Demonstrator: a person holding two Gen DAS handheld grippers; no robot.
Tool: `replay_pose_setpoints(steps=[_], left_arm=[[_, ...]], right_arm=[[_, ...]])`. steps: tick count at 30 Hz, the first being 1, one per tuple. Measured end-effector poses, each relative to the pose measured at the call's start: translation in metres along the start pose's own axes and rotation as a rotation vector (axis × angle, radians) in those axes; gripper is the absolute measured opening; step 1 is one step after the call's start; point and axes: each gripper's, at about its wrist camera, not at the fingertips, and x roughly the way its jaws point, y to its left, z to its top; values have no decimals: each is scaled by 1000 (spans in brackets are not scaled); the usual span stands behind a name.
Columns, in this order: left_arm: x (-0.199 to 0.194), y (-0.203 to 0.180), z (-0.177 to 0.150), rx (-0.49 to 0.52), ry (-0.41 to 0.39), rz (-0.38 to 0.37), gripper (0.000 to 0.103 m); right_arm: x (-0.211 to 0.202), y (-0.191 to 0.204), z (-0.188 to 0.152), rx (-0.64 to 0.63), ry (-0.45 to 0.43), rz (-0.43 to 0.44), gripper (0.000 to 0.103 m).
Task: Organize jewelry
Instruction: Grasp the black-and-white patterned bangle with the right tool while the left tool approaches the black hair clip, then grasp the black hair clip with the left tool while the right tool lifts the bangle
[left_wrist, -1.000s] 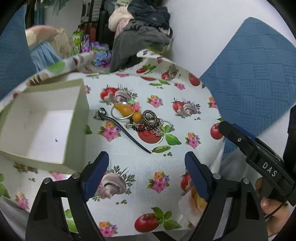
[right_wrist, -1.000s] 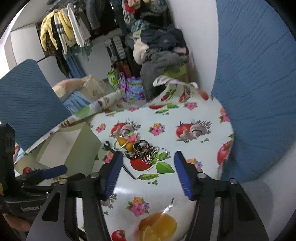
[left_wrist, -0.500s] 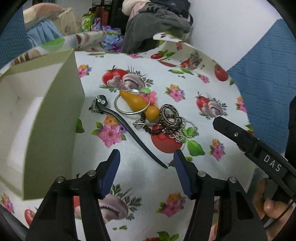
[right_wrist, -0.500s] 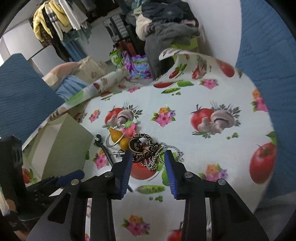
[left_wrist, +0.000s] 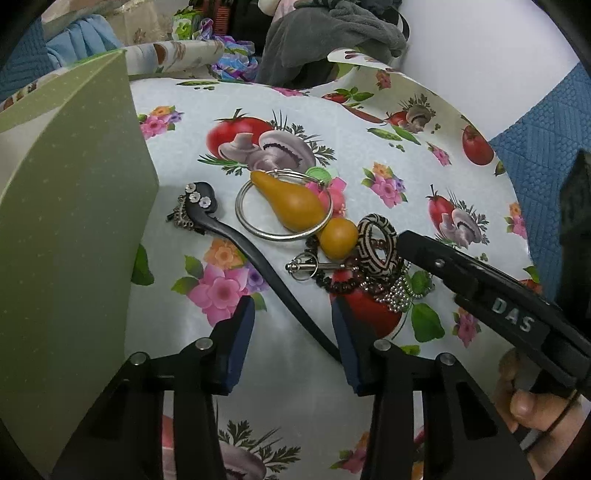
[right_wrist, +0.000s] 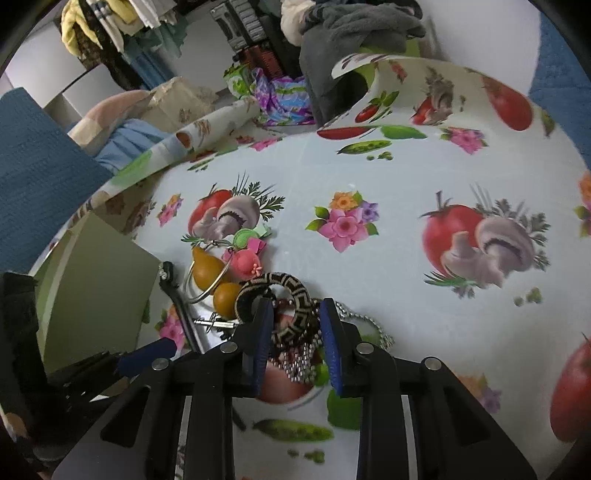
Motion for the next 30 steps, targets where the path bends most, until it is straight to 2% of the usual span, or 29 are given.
replay_pose_setpoints(steps=[5,8,13,19,22,25,30], left_arm=[[3,2,2,-5,-5,5,44],[5,4,5,-12,-7,4,41],[6,5,6,-18,3,5,34],[8,4,7,0,-4,44,33],[9,0,7,26,-18,68,32],[11,-1,6,33,-22,49,26],[13,-9,1,82,-35,56,24]], right_arm=[[16,0,2,-18,34,-4,11],[19,1,1,-32,40,-21,7],[10,-1,2,-22,21,-35,6],[-13,1,-1,-23,-21,-93,6],[-20,1,-9,-17,-17,-134,6],[-25,-4,-18,6,0,-158,6],[-31,-7,-29,21,16,-194,6]])
